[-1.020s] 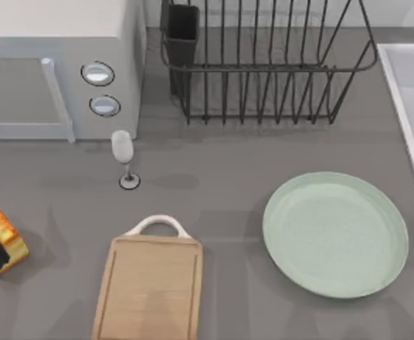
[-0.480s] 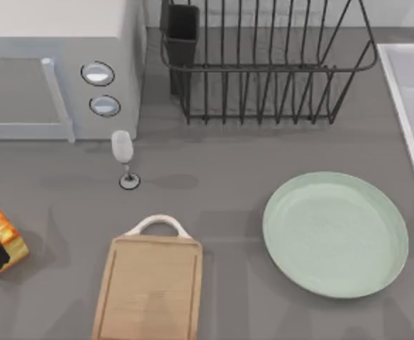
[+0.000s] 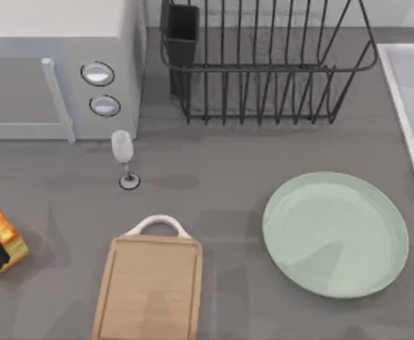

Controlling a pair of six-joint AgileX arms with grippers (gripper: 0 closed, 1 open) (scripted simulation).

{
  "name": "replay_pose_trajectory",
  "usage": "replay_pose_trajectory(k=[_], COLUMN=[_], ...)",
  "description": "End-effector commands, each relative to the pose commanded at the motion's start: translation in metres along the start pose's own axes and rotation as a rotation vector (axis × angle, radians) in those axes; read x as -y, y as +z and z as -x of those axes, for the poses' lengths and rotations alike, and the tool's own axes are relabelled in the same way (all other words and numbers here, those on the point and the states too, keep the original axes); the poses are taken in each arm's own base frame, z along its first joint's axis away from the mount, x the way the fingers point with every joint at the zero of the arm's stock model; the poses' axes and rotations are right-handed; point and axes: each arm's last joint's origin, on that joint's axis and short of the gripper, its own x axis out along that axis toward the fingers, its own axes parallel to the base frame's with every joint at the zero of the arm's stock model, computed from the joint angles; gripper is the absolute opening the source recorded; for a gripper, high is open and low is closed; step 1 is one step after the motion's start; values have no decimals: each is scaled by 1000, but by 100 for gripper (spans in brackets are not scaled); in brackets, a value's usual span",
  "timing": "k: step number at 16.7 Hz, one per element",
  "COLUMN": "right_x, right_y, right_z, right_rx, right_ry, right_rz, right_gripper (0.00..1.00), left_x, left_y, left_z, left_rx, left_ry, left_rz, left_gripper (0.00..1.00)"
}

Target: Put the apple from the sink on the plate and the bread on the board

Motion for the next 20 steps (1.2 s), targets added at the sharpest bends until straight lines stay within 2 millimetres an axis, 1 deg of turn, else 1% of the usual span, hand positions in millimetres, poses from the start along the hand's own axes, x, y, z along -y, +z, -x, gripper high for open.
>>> replay_pose_trajectory(k=[1, 3, 5, 8, 10, 11, 13, 15, 20], right_x=[5, 17, 28, 46, 57, 61, 69, 73, 74], right_y=[14, 38, 53, 60, 59, 57, 53, 50, 49], right_z=[-15, -52, -94, -154, -186, -199, -218, -227, -228], right_rx=[-83, -245, -396, -587, -687, -728, -790, -824, -830], right_ry=[3, 14, 31, 63, 85, 95, 111, 121, 123], right_rz=[4, 9, 11, 9, 5, 3, -1, -4, -4], right_gripper=[100, 100, 100, 100, 100, 100, 100, 100, 100], left_x=[0, 0, 0, 0, 0, 0, 0, 0, 0], left_y=[0, 0, 0, 0, 0, 0, 0, 0, 0], left_z=[0, 0, 0, 0, 0, 0, 0, 0, 0], left_rx=[0, 0, 0, 0, 0, 0, 0, 0, 0], left_ry=[0, 0, 0, 0, 0, 0, 0, 0, 0], left_rz=[0, 0, 0, 0, 0, 0, 0, 0, 0], left_gripper=[100, 100, 100, 100, 100, 100, 100, 100, 100])
